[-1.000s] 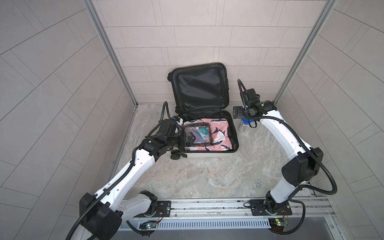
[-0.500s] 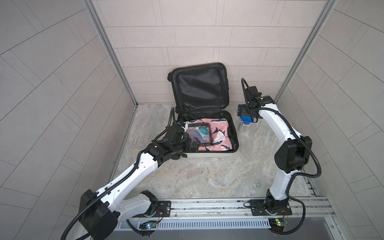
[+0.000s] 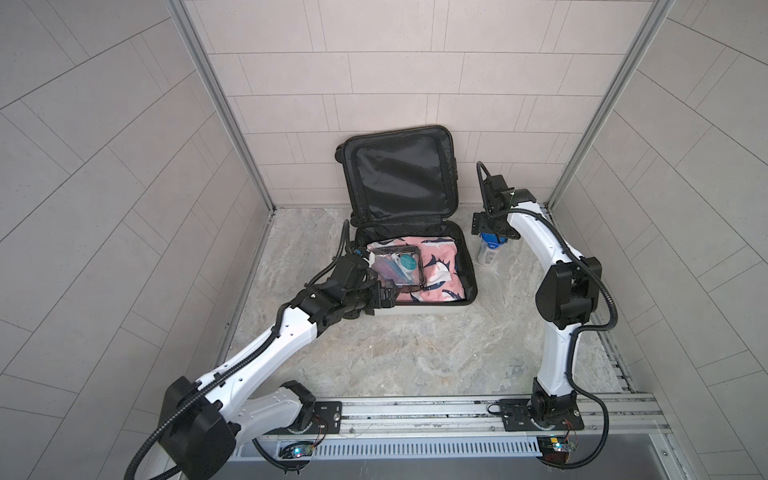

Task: Pack the luggage
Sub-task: 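Release the pouch with the left gripper while the right gripper grasps the blue-lidded container, then lift the blue-lidded container with the right gripper and lower it into the suitcase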

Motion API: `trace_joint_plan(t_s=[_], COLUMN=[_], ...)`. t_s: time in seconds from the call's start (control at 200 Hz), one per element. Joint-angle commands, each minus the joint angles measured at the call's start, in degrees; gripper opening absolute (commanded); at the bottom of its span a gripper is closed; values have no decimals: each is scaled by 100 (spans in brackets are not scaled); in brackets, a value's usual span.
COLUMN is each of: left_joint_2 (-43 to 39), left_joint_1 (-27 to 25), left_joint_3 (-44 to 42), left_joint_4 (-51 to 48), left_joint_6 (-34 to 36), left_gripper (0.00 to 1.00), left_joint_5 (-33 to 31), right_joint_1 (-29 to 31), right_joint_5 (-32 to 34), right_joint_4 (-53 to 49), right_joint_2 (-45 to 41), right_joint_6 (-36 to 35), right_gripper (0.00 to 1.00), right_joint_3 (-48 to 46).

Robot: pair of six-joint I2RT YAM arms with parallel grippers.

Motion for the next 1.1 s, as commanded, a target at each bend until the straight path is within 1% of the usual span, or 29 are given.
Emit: trace_joint_plan(t_s=[0.0, 0.295, 0.555, 0.711, 0.876, 0.946, 1.096], left_joint_2=[-11, -48, -60, -146, -243, -222, -126], left_joint_1=[-20, -19, -20, -19, -10, 27, 223], left_joint_3=[-59, -116, -108, -138, -203, -137, 46], left_joint_4=[159, 158, 160, 159, 230, 205, 233], left_joint_6=[-56, -62, -89, -100, -150, -128, -69], left_gripper=[100, 100, 100, 100, 99, 99, 98], left_joint_5=[-5, 0, 18, -60, -124, -101, 108], right_joint_1=[-60, -173, -209, -219, -216, -218, -215], right_joint_5=[120, 136, 19, 15, 1, -2, -61], right_joint_4=[-271, -281, -237, -185, -129, -98, -70], right_joint_2=[157, 365, 594, 583, 306, 103, -389], right_joint_6=[99, 64, 59, 50, 56, 51, 46], right_gripper=[100, 99, 100, 100, 91, 86, 80], right_joint_3=[180, 235, 227, 209, 153, 106, 26])
